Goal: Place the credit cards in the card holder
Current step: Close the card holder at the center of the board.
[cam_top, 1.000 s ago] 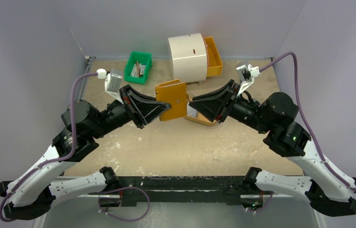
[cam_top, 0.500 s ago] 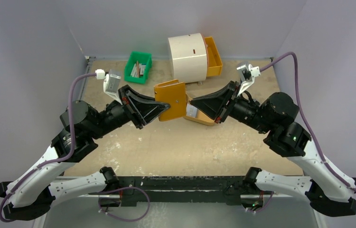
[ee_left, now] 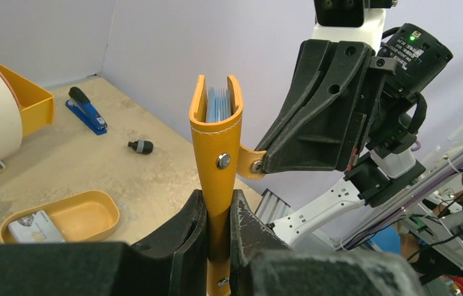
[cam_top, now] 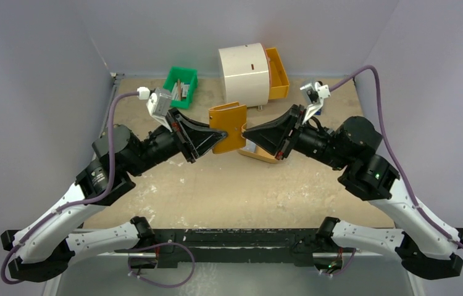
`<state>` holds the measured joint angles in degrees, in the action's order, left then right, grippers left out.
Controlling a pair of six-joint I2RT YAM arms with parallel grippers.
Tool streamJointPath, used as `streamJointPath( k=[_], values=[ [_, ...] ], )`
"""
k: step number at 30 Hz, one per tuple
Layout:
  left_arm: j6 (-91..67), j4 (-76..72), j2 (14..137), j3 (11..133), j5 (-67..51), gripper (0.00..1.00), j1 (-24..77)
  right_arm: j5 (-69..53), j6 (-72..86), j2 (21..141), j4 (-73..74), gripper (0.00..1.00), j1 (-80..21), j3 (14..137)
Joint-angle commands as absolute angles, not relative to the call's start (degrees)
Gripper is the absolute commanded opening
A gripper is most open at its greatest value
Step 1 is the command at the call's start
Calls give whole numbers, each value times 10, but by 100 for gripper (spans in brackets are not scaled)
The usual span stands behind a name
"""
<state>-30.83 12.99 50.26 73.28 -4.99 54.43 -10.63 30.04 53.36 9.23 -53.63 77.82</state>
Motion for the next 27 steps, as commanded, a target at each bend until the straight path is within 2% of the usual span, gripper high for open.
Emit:
streamJointPath(
  k=[1,9,12,20,24,27],
  values=[
    [-287,108,508,755,-22,0,542,-137,306,548,49,0,-538,807],
    [-277,116,505,752,-8,0,543,-98,315,552,51,0,-538,806],
    [-275,118,502,750,-3,0,543,-88,318,549,53,6,-538,804],
    [-277,114,500,745,-2,0,543,-90,320,545,55,12,-538,800],
    [-278,113,500,744,-2,0,542,-91,321,544,53,20,-538,796],
    [-279,113,500,744,-3,0,542,-91,321,545,53,17,-538,796]
  ],
)
